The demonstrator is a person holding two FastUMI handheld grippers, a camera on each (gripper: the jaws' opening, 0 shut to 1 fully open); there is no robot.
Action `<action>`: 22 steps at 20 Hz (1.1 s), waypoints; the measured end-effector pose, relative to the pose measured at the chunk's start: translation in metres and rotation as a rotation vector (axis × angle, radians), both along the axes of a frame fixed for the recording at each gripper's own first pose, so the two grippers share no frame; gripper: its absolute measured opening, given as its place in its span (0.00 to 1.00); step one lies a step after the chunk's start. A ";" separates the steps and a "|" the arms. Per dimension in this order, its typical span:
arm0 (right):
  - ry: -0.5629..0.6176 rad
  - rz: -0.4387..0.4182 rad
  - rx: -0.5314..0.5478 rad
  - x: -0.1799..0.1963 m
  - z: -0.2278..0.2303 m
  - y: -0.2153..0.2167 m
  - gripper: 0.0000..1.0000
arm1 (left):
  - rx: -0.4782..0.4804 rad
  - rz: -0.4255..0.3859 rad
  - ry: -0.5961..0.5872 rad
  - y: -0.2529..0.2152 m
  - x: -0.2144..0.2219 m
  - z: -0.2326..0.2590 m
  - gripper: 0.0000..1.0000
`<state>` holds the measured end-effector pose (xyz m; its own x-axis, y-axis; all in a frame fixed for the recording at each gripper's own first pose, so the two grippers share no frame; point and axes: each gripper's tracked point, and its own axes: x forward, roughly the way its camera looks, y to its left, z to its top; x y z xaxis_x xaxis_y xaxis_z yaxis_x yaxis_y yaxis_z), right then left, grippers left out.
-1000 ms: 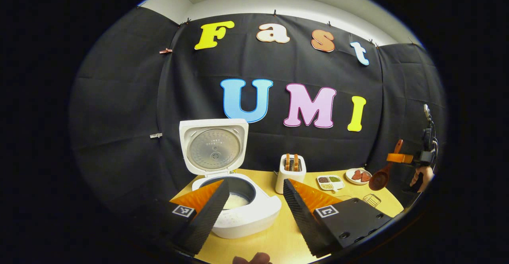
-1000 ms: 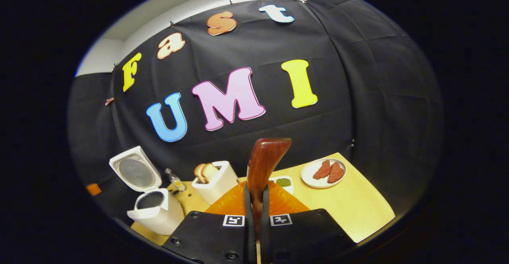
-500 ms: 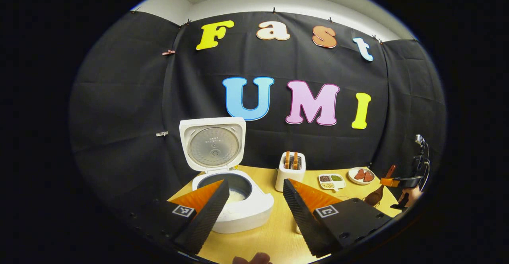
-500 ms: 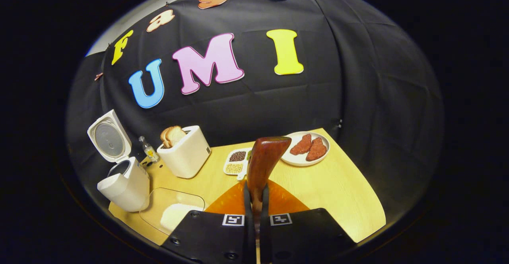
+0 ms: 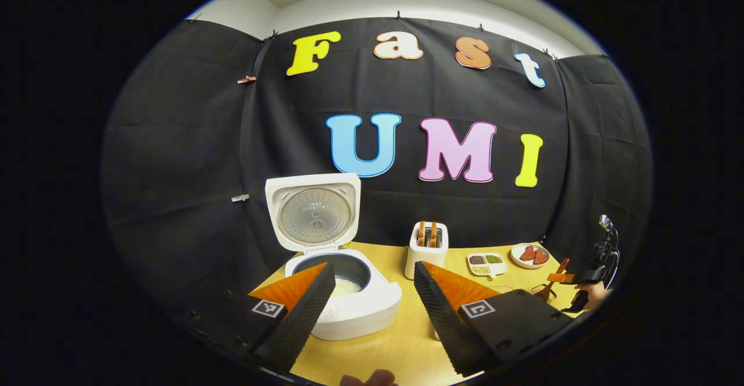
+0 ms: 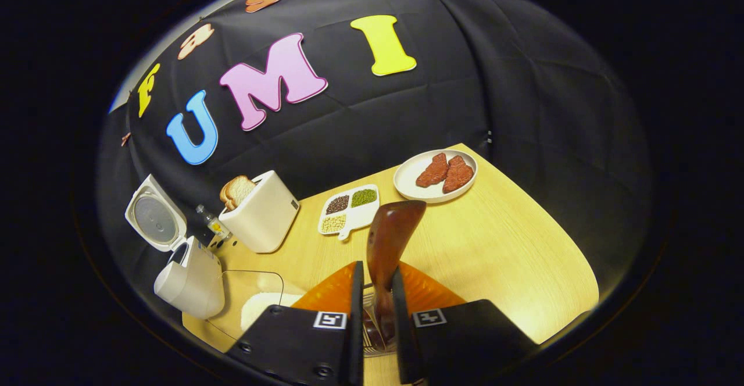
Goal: Close the left gripper, press the button to open the rice cooker; take a wooden spoon from the chopstick holder with the right hand, scoop a spoonful of rice and pour it into the rice cooker, then put the wooden spoon back into the chopstick holder.
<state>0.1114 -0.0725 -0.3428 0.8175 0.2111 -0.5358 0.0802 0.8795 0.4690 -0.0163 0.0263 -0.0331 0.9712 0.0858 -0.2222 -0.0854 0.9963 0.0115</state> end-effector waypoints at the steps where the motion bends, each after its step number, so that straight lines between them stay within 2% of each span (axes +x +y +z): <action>1: 0.007 -0.014 0.001 -0.003 0.001 -0.004 0.34 | -0.002 -0.006 0.001 0.000 0.000 0.000 0.94; 2: 0.009 -0.025 -0.005 -0.006 0.004 -0.008 0.48 | -0.003 -0.010 -0.001 0.000 0.000 -0.001 0.95; 3: -0.002 -0.042 -0.021 -0.008 0.008 -0.014 0.54 | -0.005 -0.016 -0.003 0.000 0.000 0.000 0.94; 4: -0.024 -0.058 -0.042 -0.005 0.017 -0.021 0.68 | -0.006 -0.021 -0.005 0.000 0.001 0.001 0.95; 6: -0.058 -0.081 -0.093 -0.014 0.033 -0.033 0.87 | -0.009 -0.033 -0.005 0.000 0.003 -0.001 0.95; 8: -0.102 -0.109 -0.158 -0.025 0.054 -0.048 0.95 | -0.016 -0.044 -0.008 0.001 0.005 0.000 0.94; 15: -0.269 -0.184 -0.387 -0.077 0.146 -0.089 0.97 | -0.013 -0.086 -0.060 0.014 0.026 0.019 0.94; 22: -0.423 -0.186 -0.444 -0.123 0.242 -0.053 0.98 | 0.035 -0.123 -0.165 0.041 0.068 0.062 0.95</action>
<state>-0.0116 -0.1257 -0.1008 0.9790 -0.1230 -0.1624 0.1385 0.9865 0.0876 0.0515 0.0675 0.0291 0.9978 -0.0309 -0.0585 0.0334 0.9986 0.0419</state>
